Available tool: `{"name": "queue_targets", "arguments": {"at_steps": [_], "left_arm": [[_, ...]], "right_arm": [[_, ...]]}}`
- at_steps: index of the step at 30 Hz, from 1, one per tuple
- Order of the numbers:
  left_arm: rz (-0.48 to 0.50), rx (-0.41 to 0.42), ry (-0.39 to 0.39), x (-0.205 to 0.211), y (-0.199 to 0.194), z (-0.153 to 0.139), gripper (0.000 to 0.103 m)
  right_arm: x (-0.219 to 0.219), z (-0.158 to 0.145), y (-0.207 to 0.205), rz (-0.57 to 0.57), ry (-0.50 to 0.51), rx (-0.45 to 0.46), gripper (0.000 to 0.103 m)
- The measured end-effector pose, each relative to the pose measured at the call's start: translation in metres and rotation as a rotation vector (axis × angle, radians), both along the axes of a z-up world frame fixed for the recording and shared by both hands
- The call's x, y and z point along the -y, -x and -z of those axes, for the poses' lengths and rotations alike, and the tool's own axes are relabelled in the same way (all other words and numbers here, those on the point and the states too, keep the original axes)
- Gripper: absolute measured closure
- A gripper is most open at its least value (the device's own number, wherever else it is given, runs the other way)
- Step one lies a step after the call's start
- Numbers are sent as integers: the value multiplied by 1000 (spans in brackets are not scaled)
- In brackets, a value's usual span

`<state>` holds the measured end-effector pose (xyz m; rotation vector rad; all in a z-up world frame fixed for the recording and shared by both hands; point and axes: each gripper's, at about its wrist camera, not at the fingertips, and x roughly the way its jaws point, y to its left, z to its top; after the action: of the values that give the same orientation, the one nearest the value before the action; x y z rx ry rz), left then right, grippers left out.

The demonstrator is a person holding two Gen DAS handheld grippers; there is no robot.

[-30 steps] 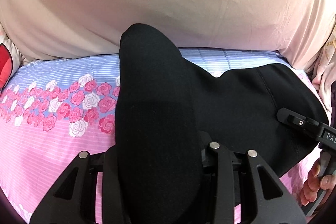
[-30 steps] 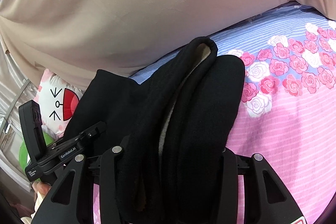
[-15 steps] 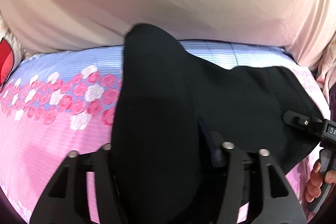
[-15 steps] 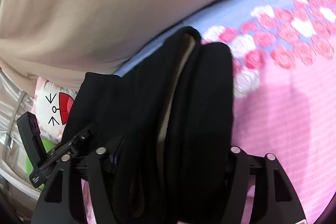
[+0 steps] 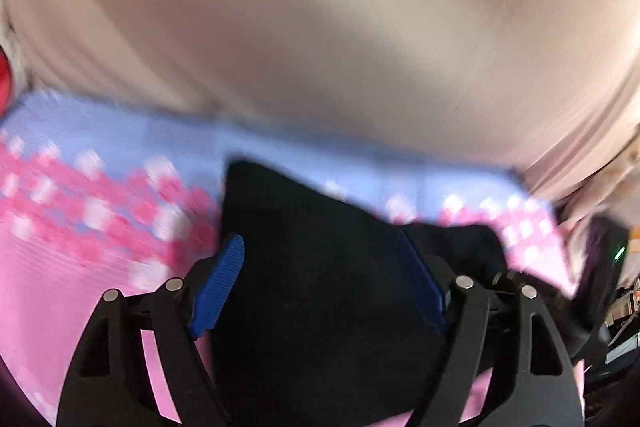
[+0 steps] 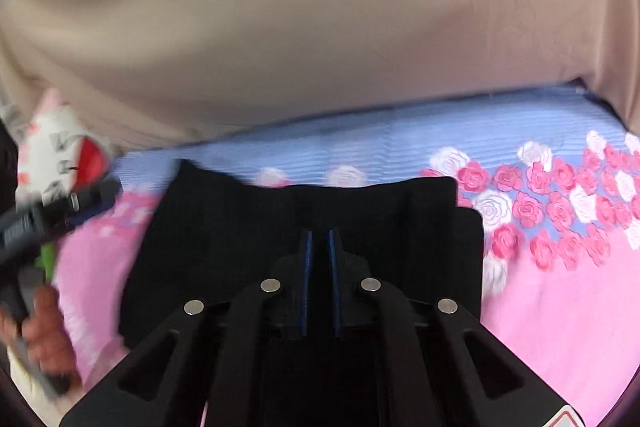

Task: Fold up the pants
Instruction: 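Lower the bundle onto the bed and open both grippers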

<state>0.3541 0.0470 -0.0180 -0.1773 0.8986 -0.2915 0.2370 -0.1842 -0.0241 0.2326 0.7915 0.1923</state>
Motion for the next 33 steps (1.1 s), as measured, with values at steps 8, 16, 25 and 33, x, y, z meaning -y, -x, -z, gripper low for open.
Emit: {"name": "queue_targets", "arguments": {"at_steps": [8,16,25,33], "left_arm": [[-91,-10,-165,9,-30,38,26],[-125,34,-178,-19,17,19,26],[-57,10,-269,-18,80,49,24],[-82,74,-315,-7,118,30,24]], "right_arm": [[34,1,0,99,-6,-2,103],[29,-13,46,120,48,72,95],[54,11,105,122,-19,0,89],[39,15,126,146,102,28,89]]}}
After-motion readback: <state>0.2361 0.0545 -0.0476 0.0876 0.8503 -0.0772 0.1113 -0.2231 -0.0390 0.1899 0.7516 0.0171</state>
